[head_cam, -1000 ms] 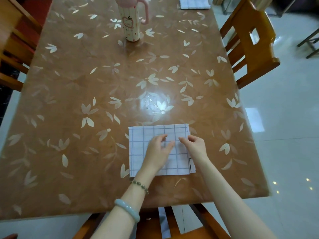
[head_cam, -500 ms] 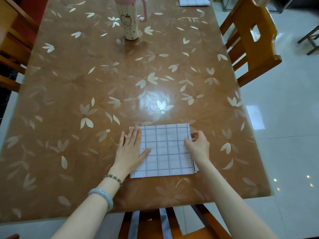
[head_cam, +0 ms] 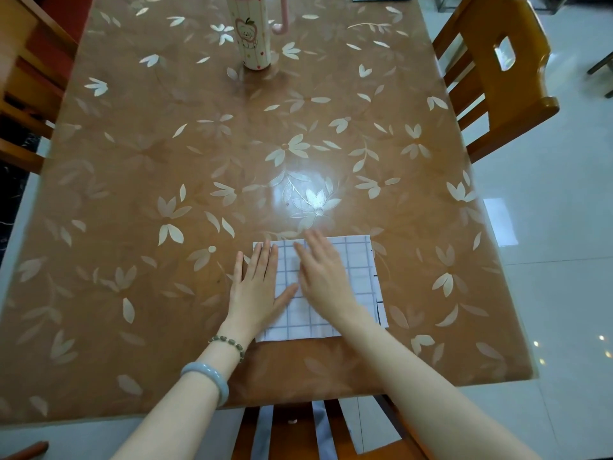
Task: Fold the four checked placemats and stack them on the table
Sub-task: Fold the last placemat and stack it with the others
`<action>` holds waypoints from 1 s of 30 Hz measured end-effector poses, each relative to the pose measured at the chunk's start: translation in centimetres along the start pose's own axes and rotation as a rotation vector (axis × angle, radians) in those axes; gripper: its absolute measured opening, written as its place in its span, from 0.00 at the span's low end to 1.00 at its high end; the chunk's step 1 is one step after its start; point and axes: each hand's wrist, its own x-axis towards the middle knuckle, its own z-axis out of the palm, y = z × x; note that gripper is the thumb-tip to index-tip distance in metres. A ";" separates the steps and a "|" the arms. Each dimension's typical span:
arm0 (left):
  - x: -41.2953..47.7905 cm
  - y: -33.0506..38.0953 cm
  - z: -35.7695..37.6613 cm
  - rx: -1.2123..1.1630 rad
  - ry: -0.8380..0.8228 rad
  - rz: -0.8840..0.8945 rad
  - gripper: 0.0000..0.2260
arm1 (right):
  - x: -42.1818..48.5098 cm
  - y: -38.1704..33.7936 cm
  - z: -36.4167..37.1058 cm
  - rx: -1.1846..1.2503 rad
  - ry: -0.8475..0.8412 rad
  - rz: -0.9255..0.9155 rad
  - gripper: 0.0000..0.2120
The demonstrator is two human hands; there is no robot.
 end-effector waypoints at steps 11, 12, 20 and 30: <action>-0.1 -0.3 0.5 0.018 0.038 -0.033 0.36 | -2.7 8.0 -0.1 -0.272 -0.194 0.128 0.26; -0.2 -0.3 0.5 0.015 0.041 -0.052 0.35 | -3.1 8.8 -0.6 -0.288 -0.192 0.151 0.27; -0.2 1.9 -0.5 -0.068 0.091 -0.201 0.37 | -3.3 9.4 -0.9 -0.302 -0.174 0.172 0.29; 0.5 6.7 0.4 -0.094 -0.006 0.006 0.37 | -3.5 9.4 -1.0 -0.313 -0.167 0.157 0.29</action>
